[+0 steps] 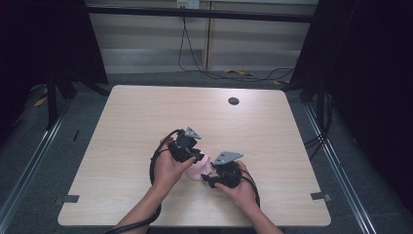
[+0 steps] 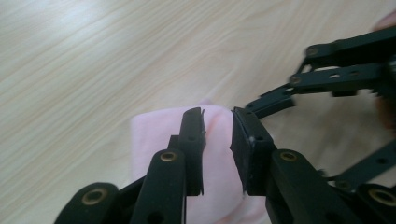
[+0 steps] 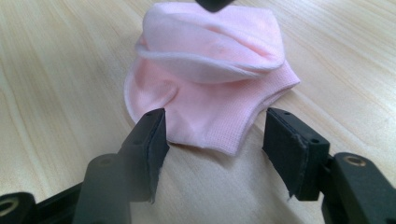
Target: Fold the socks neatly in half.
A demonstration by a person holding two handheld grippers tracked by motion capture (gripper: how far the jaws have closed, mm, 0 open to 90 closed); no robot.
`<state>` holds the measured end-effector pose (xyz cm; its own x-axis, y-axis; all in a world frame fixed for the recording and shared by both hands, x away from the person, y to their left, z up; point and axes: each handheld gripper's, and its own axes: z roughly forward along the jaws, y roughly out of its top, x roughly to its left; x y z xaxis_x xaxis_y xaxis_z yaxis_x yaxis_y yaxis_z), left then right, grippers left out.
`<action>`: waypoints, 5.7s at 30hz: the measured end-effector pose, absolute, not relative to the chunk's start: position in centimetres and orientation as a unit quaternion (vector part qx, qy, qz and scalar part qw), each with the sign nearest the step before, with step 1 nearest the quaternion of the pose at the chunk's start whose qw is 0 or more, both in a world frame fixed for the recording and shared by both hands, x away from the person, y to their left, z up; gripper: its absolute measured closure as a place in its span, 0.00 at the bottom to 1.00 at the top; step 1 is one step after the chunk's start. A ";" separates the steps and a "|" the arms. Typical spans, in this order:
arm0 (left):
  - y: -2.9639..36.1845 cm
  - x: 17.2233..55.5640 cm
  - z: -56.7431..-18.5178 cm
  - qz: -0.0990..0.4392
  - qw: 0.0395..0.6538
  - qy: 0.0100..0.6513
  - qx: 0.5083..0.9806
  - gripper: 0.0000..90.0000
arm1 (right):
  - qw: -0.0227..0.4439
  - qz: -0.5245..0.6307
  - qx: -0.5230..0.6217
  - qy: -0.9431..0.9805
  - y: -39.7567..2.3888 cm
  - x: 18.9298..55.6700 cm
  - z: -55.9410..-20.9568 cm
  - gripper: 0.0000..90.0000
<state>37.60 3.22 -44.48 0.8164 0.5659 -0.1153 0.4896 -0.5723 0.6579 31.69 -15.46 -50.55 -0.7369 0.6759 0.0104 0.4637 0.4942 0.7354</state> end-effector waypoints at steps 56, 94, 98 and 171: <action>1.9 36.6 -47.8 0.011 0.313 0.274 0.909 0.83 | 0.168 0.347 0.361 0.849 -16.6 32.2 -48.8 0.46; 3.9 38.9 -47.9 0.053 0.307 0.309 0.899 0.68 | 0.196 0.340 0.380 0.838 -15.8 33.5 -49.1 0.46; 3.8 38.6 -47.8 0.054 0.302 0.305 0.901 0.68 | 0.198 0.358 0.393 0.823 -15.8 33.4 -48.6 0.44; 3.4 36.4 -48.2 0.085 0.307 0.249 0.915 0.60 | 0.175 0.348 0.413 0.823 -15.2 34.9 -49.0 0.46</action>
